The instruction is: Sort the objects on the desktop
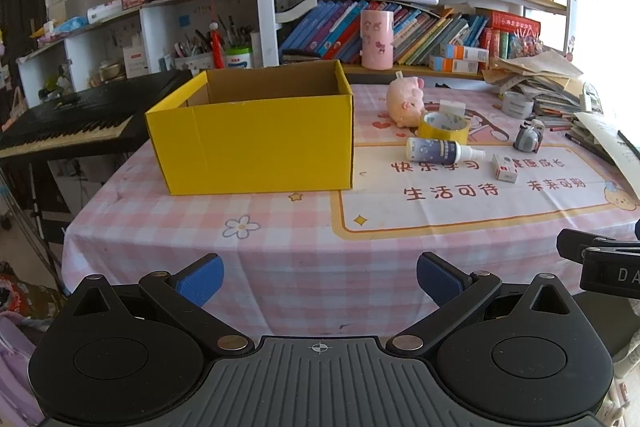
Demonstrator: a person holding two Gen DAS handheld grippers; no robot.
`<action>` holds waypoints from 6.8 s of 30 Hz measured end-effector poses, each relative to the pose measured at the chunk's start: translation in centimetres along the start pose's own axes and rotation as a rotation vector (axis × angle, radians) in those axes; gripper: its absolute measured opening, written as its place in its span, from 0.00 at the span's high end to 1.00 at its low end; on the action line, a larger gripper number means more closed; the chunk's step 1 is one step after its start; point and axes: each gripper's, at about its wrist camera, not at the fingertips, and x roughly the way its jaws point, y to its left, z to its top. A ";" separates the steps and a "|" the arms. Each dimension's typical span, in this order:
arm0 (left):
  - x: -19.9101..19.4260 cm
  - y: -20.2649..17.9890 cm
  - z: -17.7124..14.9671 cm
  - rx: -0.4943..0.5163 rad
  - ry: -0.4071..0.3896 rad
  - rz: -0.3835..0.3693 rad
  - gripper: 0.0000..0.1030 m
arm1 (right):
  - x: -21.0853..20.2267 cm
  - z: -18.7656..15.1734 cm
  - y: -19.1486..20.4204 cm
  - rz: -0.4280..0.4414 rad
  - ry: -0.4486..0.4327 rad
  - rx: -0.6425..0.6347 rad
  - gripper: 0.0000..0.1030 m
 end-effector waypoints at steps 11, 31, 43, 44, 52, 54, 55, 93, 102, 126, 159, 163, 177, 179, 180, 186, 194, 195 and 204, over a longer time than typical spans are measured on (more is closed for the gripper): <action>0.7 -0.2 0.0 0.003 0.021 -0.003 0.00 | 0.1 -0.2 0.7 0.003 0.010 -0.033 0.00; 0.7 0.5 0.7 -0.005 -0.042 -0.052 0.00 | 0.7 0.5 1.3 0.031 -0.025 -0.036 0.00; 1.5 1.0 0.8 -0.018 -0.019 -0.099 0.00 | 0.9 0.8 0.9 0.038 -0.035 -0.003 0.00; 1.6 1.0 0.9 -0.020 -0.019 -0.105 0.00 | 0.9 0.8 0.7 0.041 -0.035 0.003 0.00; 2.0 -0.5 0.9 0.093 0.019 -0.091 0.00 | 1.2 0.9 1.0 0.001 -0.030 -0.017 0.00; 2.0 -0.6 1.0 0.094 0.017 -0.097 0.00 | 1.3 0.9 0.9 0.012 -0.029 -0.015 0.00; 2.0 -0.6 1.0 0.095 0.015 -0.097 0.00 | 1.3 0.9 0.9 0.027 -0.027 -0.009 0.00; 10.2 -5.6 6.4 -0.080 0.029 -0.081 0.00 | 10.6 7.2 -3.7 0.068 0.015 -0.153 0.00; 12.6 -8.1 8.1 -0.102 0.060 -0.031 0.00 | 14.9 9.4 -6.1 0.133 0.056 -0.188 0.01; 16.2 -10.6 10.4 -0.038 0.145 0.069 0.00 | 25.1 11.0 -6.4 0.274 0.323 -0.202 0.40; 26.7 -15.3 12.8 0.299 0.347 -0.254 0.29 | 26.0 11.3 -11.2 0.293 0.334 -0.192 0.73; 25.7 -15.5 12.4 0.289 0.382 -0.279 0.39 | 26.0 11.3 -11.3 0.293 0.335 -0.193 0.73; 24.6 -15.7 12.1 0.207 0.393 -0.256 0.70 | 25.8 11.2 -10.7 0.273 0.334 -0.221 0.71; 24.4 -15.7 12.2 0.177 0.416 -0.261 0.70 | 25.8 11.2 -10.7 0.272 0.334 -0.223 0.71; 24.2 -15.8 12.0 0.174 0.416 -0.260 0.70 | 25.8 11.3 -10.6 0.271 0.333 -0.224 0.71; 23.8 -16.3 11.6 0.184 0.404 -0.225 0.69 | 25.8 11.2 -10.6 0.274 0.327 -0.225 0.72; 23.2 -16.1 11.2 0.175 0.406 -0.211 0.68 | 25.8 11.0 -10.8 0.285 0.319 -0.236 0.68; 23.1 -16.1 11.1 0.173 0.406 -0.209 0.68 | 25.8 11.0 -10.7 0.285 0.318 -0.241 0.67; 22.8 -16.2 10.8 0.160 0.389 -0.191 0.69 | 25.8 10.8 -11.0 0.289 0.292 -0.234 0.68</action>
